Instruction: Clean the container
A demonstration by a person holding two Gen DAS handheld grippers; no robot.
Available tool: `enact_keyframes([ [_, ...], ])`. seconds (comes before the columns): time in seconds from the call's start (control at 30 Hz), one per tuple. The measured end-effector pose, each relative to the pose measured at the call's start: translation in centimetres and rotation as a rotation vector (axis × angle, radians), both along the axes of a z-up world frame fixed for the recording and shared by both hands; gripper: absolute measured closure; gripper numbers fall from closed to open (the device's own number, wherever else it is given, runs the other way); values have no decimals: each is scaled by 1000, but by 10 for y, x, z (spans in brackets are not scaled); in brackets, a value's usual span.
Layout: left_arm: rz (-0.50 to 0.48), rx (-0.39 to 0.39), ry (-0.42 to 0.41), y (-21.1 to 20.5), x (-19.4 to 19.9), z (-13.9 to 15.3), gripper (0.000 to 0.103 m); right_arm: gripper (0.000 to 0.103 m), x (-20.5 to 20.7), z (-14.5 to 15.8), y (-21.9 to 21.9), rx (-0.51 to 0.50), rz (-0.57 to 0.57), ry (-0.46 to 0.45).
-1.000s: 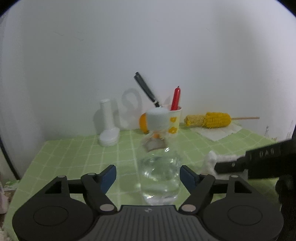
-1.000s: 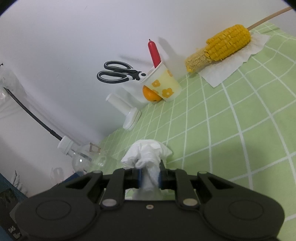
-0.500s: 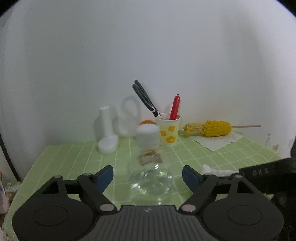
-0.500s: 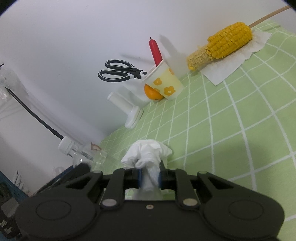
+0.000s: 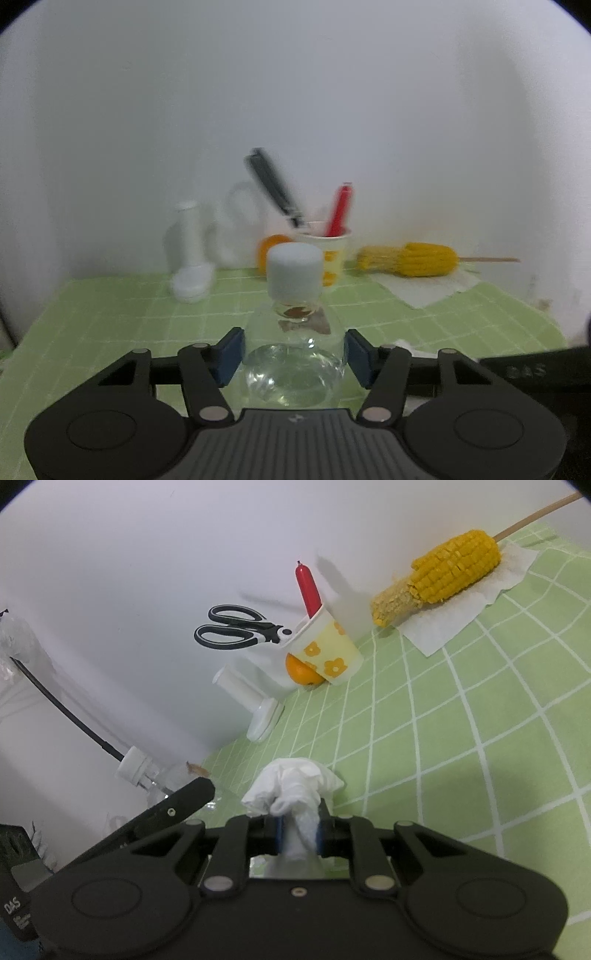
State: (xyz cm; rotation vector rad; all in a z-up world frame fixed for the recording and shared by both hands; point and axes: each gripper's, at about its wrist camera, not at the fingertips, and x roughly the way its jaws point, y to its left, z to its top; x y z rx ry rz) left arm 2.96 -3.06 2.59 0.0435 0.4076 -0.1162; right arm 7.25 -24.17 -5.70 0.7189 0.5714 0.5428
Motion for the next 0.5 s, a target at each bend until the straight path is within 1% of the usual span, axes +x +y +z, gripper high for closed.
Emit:
enact_keyframes([
  [0.07,-31,11,-7,-3,0,-1,42,87,0,0,-1,3,-2,2],
  [0.17,-36,23,-19,-1,-6,-3,40,87,0,0,-1,-1,-5,0],
  [0.2,-38,27,-21,0,-8,-4,36,87,0,0,-1,-1,-5,-2],
  [0.23,-30,33,-21,2,-10,-4,33,87,0,0,-1,1,-3,-2],
  [0.43,-20,57,-20,19,-31,-4,27,87,0,0,-2,7,2,-7],
  [0.5,-5,73,-22,25,-37,-3,27,87,0,0,-1,7,2,-7],
])
